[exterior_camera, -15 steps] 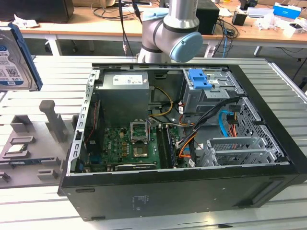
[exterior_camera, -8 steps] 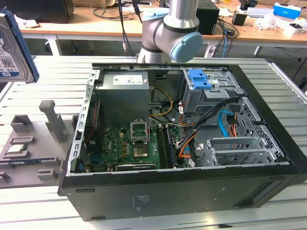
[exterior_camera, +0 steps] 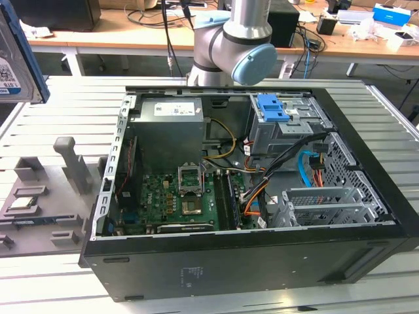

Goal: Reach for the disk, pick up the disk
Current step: 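Pick up the disk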

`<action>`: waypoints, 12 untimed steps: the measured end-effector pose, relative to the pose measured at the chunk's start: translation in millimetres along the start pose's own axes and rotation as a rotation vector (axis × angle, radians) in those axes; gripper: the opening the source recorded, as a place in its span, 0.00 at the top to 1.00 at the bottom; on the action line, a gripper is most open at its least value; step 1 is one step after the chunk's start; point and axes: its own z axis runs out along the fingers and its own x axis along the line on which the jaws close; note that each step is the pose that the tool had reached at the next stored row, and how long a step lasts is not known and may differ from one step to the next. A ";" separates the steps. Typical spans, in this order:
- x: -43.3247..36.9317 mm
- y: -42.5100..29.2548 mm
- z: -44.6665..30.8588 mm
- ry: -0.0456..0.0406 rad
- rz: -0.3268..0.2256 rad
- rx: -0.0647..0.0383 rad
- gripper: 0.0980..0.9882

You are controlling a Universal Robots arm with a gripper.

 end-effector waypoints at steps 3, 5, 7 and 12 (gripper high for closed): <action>-0.1 0.2 -12.3 0.0001 0.000 0.000 0.70; -0.1 0.3 -14.4 0.0000 0.000 0.000 0.70; 0.0 0.3 -14.4 0.0000 0.000 0.000 0.70; 0.0 0.3 -14.6 0.0000 0.000 0.000 0.70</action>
